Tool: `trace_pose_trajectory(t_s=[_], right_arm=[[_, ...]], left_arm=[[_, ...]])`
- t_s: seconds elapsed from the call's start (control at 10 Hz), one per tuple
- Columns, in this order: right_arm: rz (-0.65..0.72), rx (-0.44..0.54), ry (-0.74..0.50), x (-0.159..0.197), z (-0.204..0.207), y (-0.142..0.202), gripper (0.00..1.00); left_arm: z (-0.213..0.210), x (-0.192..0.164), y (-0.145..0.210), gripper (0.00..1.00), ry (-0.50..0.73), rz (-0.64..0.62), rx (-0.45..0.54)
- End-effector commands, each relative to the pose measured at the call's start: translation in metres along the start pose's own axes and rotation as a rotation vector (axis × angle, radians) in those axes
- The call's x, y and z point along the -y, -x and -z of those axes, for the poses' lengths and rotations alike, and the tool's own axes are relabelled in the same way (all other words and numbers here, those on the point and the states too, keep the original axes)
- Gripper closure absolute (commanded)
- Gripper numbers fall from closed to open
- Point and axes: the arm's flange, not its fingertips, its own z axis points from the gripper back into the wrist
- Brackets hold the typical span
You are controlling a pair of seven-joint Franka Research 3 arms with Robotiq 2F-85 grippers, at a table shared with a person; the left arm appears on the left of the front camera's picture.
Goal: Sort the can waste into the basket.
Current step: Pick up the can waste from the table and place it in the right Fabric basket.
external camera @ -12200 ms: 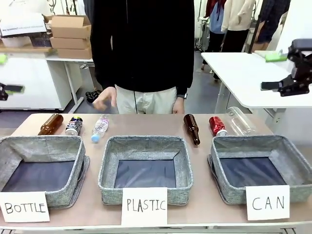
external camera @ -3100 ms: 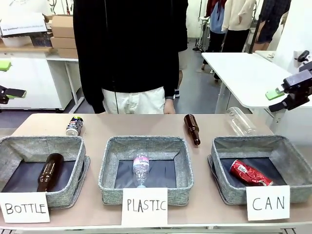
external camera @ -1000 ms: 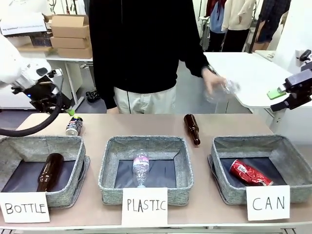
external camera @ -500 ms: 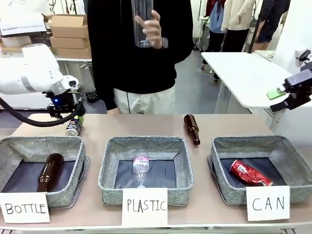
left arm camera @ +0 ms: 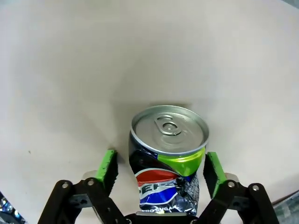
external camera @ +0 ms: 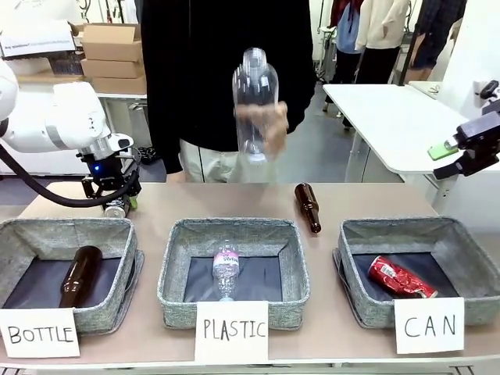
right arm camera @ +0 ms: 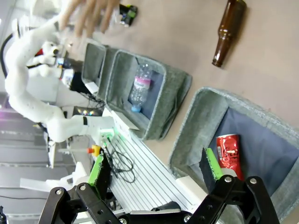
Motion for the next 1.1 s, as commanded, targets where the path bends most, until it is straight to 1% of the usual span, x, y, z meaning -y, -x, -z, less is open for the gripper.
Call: trace_pose_trajectory(t_s=[0.0, 0.1, 0.2, 0.4, 0.5, 0.6, 0.8, 0.9, 1.0], right_arm=[[-0.029, 0.007, 0.007, 0.001, -0.002, 0.001, 0.0], [-0.029, 0.007, 0.007, 0.001, -0.002, 0.001, 0.0], [-0.029, 0.007, 0.007, 0.001, -0.002, 0.001, 0.0], [-0.029, 0.007, 0.007, 0.001, -0.002, 0.001, 0.0], [-0.029, 0.007, 0.007, 0.001, -0.002, 0.001, 0.0], [-0.029, 0.007, 0.007, 0.001, -0.002, 0.001, 0.0], [-0.029, 0.007, 0.007, 0.001, -0.002, 0.001, 0.0], [-0.029, 0.007, 0.007, 0.001, -0.002, 0.001, 0.0], [-0.029, 0.007, 0.007, 0.001, -0.002, 0.001, 0.0]], left_arm=[[-0.008, 0.0, -0.004, 0.6, -0.027, -0.031, 0.008], [-0.009, 0.001, -0.003, 0.73, -0.027, -0.021, 0.006], [-0.008, 0.0, -0.003, 1.0, -0.025, -0.019, 0.006], [-0.006, 0.0, -0.004, 1.0, -0.017, -0.019, -0.002], [-0.006, 0.0, -0.003, 0.98, -0.014, -0.018, -0.001], [-0.006, 0.0, -0.003, 1.0, -0.014, -0.018, 0.0], [-0.006, -0.002, -0.003, 1.0, -0.013, -0.028, -0.005], [-0.009, -0.003, -0.002, 1.0, -0.009, -0.029, 0.011], [-0.021, -0.006, 0.001, 1.0, 0.004, -0.037, 0.052]])
